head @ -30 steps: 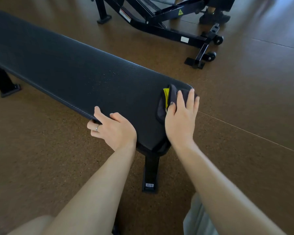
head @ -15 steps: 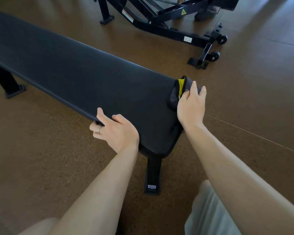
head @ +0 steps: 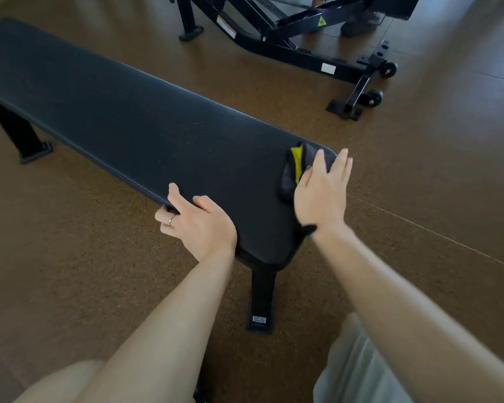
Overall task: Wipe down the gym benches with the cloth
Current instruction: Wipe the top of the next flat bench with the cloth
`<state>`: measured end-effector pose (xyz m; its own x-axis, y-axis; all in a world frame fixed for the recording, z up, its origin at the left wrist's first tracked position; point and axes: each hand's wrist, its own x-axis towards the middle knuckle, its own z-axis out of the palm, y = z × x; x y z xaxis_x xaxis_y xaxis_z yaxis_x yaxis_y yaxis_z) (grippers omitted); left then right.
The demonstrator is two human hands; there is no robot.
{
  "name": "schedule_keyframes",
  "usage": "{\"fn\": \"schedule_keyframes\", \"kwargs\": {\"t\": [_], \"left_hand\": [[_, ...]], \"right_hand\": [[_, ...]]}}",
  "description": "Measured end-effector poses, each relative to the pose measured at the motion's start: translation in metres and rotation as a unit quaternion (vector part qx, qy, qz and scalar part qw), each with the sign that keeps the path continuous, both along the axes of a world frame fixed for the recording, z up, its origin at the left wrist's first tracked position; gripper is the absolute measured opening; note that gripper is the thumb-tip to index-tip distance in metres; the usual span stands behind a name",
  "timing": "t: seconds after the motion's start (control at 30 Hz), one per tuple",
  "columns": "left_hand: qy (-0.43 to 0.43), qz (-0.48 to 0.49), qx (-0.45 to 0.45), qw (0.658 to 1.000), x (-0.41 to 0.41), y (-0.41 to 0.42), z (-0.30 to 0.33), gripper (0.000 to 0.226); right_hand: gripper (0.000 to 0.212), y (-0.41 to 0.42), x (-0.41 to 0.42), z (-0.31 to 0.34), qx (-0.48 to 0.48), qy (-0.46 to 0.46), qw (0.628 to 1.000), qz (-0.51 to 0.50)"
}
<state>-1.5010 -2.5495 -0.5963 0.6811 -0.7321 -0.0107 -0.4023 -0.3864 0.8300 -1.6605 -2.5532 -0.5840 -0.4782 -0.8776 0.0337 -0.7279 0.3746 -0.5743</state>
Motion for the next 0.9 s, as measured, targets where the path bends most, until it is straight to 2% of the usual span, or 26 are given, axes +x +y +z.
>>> {"fn": "schedule_keyframes", "kwargs": {"t": [0.1,0.2,0.37,0.47,0.53,0.7,0.8,0.9], "left_hand": [[-0.008,-0.002,0.007,1.000,0.000,-0.001,0.000,0.047],[-0.005,0.005,0.008,1.000,-0.001,-0.001,0.000,0.047],[-0.018,-0.007,0.006,1.000,0.003,0.002,-0.003,0.048],[-0.021,-0.013,0.006,1.000,0.002,0.000,-0.002,0.048],[-0.019,-0.013,0.013,1.000,0.003,-0.001,-0.001,0.048],[-0.016,-0.044,0.022,0.999,0.004,0.001,0.001,0.049],[-0.020,-0.080,0.046,0.996,0.009,0.004,0.005,0.049],[-0.099,-0.176,0.084,0.976,0.033,0.006,0.011,0.049]], "right_hand": [[0.052,-0.033,-0.019,0.007,0.026,0.020,0.999,-0.018],[0.057,-0.012,0.002,0.007,0.031,0.070,0.997,-0.006],[0.065,0.083,0.069,0.005,0.028,0.161,0.968,0.189],[0.060,0.069,0.047,0.008,0.009,0.177,0.955,0.240],[0.060,0.037,0.025,0.011,0.006,0.186,0.954,0.233],[0.055,-0.028,0.009,0.016,0.076,0.198,0.968,0.132],[0.058,0.004,0.047,0.015,0.059,0.217,0.969,0.098],[0.062,0.055,0.100,0.015,0.075,0.227,0.961,0.139]]}}
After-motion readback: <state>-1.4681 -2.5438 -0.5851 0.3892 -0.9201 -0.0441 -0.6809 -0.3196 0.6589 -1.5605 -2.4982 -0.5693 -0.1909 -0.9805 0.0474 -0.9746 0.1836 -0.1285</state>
